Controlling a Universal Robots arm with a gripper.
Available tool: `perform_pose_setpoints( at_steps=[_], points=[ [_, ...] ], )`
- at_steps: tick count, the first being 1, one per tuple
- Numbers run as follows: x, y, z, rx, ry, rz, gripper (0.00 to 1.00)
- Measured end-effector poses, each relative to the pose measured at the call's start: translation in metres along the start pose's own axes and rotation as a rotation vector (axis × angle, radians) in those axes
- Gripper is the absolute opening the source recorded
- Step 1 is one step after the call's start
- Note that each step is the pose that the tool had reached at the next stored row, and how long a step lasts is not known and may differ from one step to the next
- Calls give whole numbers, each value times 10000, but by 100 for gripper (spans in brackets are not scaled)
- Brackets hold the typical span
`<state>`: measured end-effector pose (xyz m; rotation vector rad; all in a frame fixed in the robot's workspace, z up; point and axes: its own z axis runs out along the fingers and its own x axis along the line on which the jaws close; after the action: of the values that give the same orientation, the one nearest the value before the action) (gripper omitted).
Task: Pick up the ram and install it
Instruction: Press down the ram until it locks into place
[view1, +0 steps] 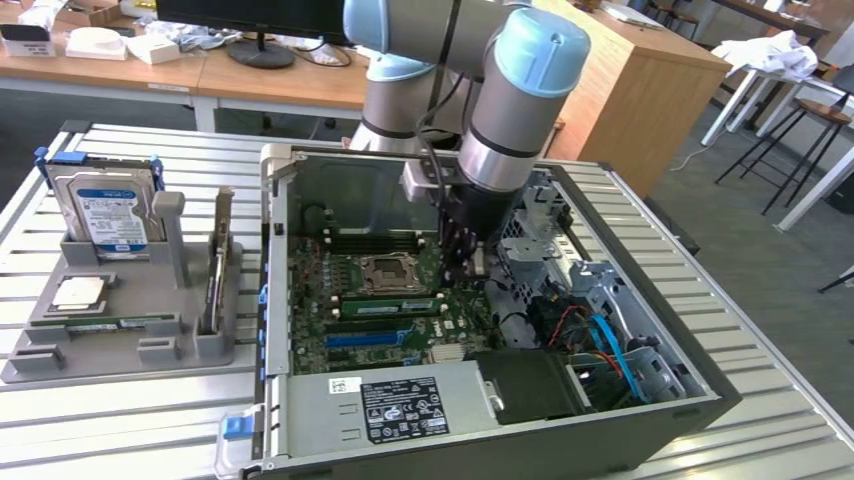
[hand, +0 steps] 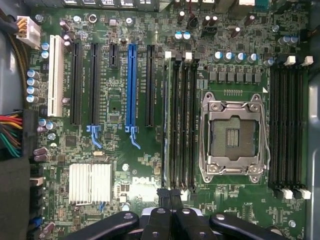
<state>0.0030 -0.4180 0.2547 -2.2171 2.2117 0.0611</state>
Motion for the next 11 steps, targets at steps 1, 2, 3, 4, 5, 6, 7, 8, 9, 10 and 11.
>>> perform_pose_setpoints(
  at_steps=[1,2,3,4,5,6,7,8,9,10,11],
  points=[
    [0,0,10,0,0,0,10],
    [1,0,20,0,0,0,10],
    [1,-1,31,0,-1,0,10],
    [1,-1,41,0,-1,0,10],
    [2,-1,51,0,0,0,10],
    [2,-1,62,0,0,0,10],
    [2,-1,71,0,0,0,10],
    [3,-2,77,0,-1,0,10],
    [3,-1,79,0,1,0,10],
    [3,-2,80,-1,3,0,10],
    [3,-1,80,-1,3,0,10]
  ],
)
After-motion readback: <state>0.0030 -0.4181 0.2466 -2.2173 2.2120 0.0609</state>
